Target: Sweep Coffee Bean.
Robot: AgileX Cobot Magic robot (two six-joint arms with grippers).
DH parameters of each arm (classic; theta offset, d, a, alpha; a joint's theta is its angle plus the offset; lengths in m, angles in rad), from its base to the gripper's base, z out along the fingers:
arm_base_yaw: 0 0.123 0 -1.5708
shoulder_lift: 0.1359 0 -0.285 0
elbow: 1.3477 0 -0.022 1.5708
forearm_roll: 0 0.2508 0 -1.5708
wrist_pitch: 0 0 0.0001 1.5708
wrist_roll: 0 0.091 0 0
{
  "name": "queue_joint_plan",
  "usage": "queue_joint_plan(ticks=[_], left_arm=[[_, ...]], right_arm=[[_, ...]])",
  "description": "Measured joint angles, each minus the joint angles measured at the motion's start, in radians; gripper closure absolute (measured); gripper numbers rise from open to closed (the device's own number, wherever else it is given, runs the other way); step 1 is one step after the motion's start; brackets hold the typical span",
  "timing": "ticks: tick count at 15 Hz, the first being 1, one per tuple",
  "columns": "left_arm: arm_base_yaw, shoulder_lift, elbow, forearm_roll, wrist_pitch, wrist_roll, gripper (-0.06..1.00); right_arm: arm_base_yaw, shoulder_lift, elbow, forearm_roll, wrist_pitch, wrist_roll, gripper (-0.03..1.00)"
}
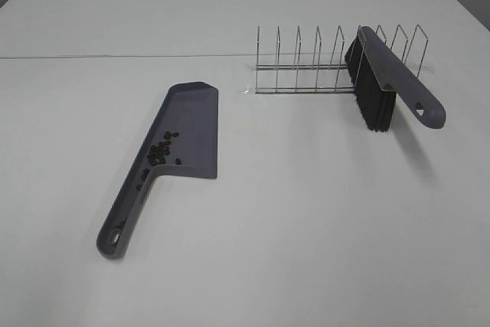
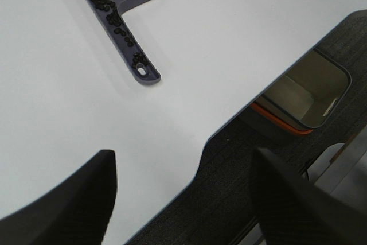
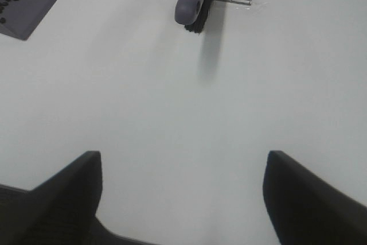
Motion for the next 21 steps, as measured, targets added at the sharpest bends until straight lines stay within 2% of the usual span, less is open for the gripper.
queue_joint_plan(ticks=[10,12,15,16,19,21], left_arm=[[0.0,-0.005,0.0,0.0,-0.003,0.002,0.31],[0.019,-0.033,0.0,0.0,-0.004,0.002,0.31],[0.122,-0.135,0.0,0.0,-0.006,0.002,0.31],[0.2,-0.2,0.0,0.0,-0.006,0.002,0.31],[0.337,-0.271,0.001,-0.001,-0.006,0.002,0.31],[0.376,-0.271,0.001,-0.001,-0.006,0.003,0.31]], right_arm=[[0.0,0.0,0.002,0.001,-0.002,0.001,0.23],[-0.028,0.0,0.002,0.003,-0.002,0.001,0.23],[-0.142,0.0,0.002,0.004,-0.003,0.001,0.23],[-0.173,-0.007,0.002,0.004,-0.003,0.001,0.23],[-0.191,-0.011,0.002,0.005,-0.003,0.001,0.23],[-0.192,-0.011,0.002,0.005,-0.003,0.001,0.23]])
